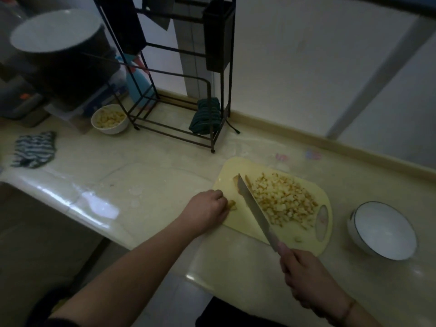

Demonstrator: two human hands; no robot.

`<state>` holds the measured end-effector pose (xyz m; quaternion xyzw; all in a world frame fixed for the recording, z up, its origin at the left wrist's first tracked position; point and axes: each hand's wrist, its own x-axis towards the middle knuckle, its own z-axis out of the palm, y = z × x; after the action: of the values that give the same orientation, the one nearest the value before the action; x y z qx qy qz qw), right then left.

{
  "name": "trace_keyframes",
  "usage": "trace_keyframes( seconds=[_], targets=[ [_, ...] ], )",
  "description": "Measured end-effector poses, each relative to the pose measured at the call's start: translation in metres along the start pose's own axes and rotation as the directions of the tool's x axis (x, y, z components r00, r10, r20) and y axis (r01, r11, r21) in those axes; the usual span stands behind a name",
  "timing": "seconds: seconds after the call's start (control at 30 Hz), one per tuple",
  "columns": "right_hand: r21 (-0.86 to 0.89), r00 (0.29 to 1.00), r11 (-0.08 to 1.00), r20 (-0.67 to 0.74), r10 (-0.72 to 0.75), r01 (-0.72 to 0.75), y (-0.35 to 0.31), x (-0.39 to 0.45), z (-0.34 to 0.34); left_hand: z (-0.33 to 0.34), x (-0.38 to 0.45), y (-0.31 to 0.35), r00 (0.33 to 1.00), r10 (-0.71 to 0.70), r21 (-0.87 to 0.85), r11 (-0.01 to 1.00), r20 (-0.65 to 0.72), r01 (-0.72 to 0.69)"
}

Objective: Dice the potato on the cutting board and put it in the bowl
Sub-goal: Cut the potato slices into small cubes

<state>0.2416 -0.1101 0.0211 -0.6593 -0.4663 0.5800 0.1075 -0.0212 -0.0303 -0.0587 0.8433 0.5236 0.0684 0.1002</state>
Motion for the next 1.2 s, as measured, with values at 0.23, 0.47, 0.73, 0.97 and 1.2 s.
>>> trace_keyframes(
  seconds=[0.23, 0.47, 0.73, 0.97, 1.2],
  targets=[
    [-0.003, 1.0, 1.0, 0.006, 0.023, -0.023, 0.006, -0.006, -0.009, -0.018, 0.009, -0.008, 0.981, -0.196, -0.116, 0.974, 0.011, 0.196],
    [-0.077, 1.0, 0.997, 0.009, -0.018, 0.019, 0.003, -0.002, -0.005, -0.011, 0.015, -0.016, 0.996, 0.067, 0.101, 0.992, 0.056, -0.073],
    [-0.091, 1.0, 0.996, 0.027, -0.001, 0.004, -0.001, 0.015, 0.005, -0.018, 0.012, 0.005, 0.976, 0.102, 0.273, 0.95, 0.191, -0.152],
    [-0.098, 0.999, 0.995, 0.034, 0.009, -0.006, -0.001, 0.017, 0.003, -0.024, 0.017, -0.005, 0.964, 0.096, 0.24, 0.958, 0.247, -0.156],
    [-0.073, 0.999, 0.997, 0.046, 0.015, -0.011, 0.003, 0.018, 0.007, -0.012, 0.026, -0.013, 0.988, -0.114, -0.163, 0.982, -0.101, 0.097]
  ],
)
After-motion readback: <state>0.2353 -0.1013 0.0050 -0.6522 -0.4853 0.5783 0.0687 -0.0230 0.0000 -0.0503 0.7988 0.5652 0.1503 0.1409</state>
